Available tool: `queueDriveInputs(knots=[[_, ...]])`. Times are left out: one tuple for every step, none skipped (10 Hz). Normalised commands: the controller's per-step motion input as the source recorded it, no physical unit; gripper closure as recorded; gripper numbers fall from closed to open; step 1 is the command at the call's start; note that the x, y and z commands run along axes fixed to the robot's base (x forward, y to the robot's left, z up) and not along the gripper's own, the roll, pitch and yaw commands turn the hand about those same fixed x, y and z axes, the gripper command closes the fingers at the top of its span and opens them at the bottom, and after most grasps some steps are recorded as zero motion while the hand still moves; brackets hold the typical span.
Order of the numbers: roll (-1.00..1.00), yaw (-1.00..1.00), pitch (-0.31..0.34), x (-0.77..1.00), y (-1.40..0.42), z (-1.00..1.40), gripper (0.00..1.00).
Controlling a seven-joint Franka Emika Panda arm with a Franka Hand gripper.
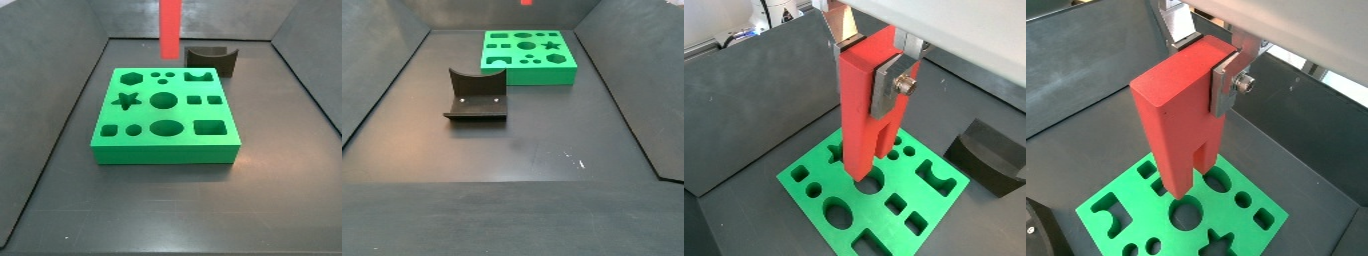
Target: Insert the double-square object.
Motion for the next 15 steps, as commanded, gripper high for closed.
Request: queueDriveInputs(knots=[[0.0,-0.77,-0.043,0.26,-0.07,-0.06,1.0],[0.02,-1.0,-0.06,0.01,-0.03,-0.27,1.0],[0.05,-0.99,-0.043,0.09,-0.03,-0.34,1.0],[0.05,-0.8,-0.04,0.33,-0.03,-0.31,1.0],[0.05,-0.74,-0.043,0.4,-0.03,-0.31,1.0],[0.06,-0.75,-0.011,0.39,-0.03,-0.31,1.0],[0.08,-0.83,-0.017,0.29,0.0,-0.36,1.0],[0.05,-1.0,-0.026,0.0,0.0,-0.34,1.0],[0.05,-1.0,-0.021,0.0,0.0,-0.33,1.0],[0.05,-1.0,-0.02,0.0,0.0,-0.33,1.0],[0.0,-1.0,-0.01,0.0,0.0,-0.17,1.0],[0.0,-1.0,-0.004,0.12,0.03,-0.07,1.0],[0.0,-0.9,-0.003,0.28,0.12,-0.03,1.0],[0.0,-0.85,-0.007,0.35,0.17,-0.1,1.0],[0.0,-0.89,-0.01,0.3,0.17,-0.12,1.0]])
